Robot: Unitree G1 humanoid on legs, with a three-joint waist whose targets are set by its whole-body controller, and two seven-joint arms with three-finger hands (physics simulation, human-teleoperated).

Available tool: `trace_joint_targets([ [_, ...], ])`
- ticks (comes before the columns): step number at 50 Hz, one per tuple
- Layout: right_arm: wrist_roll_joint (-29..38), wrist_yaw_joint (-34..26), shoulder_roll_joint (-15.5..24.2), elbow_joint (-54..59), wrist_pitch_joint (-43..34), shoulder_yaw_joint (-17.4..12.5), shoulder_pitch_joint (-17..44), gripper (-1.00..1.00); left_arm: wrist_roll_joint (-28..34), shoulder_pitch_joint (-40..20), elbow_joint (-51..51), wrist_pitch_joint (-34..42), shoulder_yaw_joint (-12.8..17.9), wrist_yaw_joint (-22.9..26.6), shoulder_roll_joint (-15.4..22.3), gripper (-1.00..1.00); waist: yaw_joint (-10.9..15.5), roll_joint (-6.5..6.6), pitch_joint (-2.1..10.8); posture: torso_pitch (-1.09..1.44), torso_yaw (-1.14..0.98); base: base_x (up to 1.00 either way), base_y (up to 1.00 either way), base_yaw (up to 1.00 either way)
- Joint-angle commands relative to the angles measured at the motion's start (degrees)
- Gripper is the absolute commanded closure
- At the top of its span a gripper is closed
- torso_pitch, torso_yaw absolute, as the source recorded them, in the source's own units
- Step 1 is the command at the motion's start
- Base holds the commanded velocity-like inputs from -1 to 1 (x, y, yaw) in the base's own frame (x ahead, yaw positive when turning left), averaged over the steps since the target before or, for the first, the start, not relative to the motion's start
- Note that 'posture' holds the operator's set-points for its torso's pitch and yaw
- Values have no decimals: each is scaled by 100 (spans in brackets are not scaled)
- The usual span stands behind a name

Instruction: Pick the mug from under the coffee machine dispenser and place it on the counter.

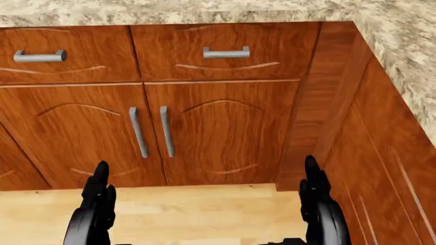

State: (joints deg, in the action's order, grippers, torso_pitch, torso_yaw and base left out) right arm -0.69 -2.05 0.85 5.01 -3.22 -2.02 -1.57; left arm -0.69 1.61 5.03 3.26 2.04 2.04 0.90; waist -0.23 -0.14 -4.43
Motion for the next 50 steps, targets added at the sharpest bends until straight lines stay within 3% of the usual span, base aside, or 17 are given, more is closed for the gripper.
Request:
trace_joint_targets([
  [1, -1, -8, 35, -510, 357, -9, 172, -100, -79, -212, -574, -220, 41, 6, 25, -100, -12, -45, 5, 0, 0, 0, 0, 0],
  [3, -14, -38, 68, -625, 246, -41, 225, -100, -74, -220, -675, -139, 43, 7, 39, -100, 38, -4, 358, 0, 0, 0, 0, 0],
  [4, -10, -50, 68, -650, 238, -42, 221, -100, -73, -225, -733, -93, 42, 10, 41, -100, 38, -7, 302, 0, 0, 0, 0, 0],
  [5, -5, -60, 62, -664, 237, -36, 211, -100, -73, -223, -762, -75, 43, 12, 40, -100, 33, -38, 97, 0, 0, 0, 0, 0],
  [6, -3, -69, 58, -676, 236, -34, 204, -100, -74, -222, -787, -63, 46, 16, 42, -100, 36, -46, 230, 0, 0, 0, 0, 0],
  [7, -87, -141, 128, -1215, -174, -91, 323, -100, -85, -348, -1597, 530, 87, -17, 106, -100, 38, -45, 396, 0, 0, 0, 0, 0],
  [8, -83, -154, 122, -1262, -212, -99, 324, -100, -78, -359, -1648, 572, 99, -9, 103, -100, 39, -42, 452, 0, 0, 0, 0, 0],
  [24, -115, -192, 192, -1987, -862, -239, 600, -100, -99, -653, -2245, 1168, 317, 4, 209, -100, 47, -18, 521, 0, 0, 0, 0, 0],
  [37, -451, -137, 654, -2856, -2042, -795, 1528, -100, -289, -1535, -3334, 2456, 766, -117, 633, -100, 44, -18, 495, 0, 0, 0, 0, 0],
  [50, -804, 63, 1111, -3324, -2856, -1095, 2337, -100, -681, -2361, -4091, 3581, 1176, -256, 1156, -100, 44, -12, 420, 0, 0, 0, 0, 0],
])
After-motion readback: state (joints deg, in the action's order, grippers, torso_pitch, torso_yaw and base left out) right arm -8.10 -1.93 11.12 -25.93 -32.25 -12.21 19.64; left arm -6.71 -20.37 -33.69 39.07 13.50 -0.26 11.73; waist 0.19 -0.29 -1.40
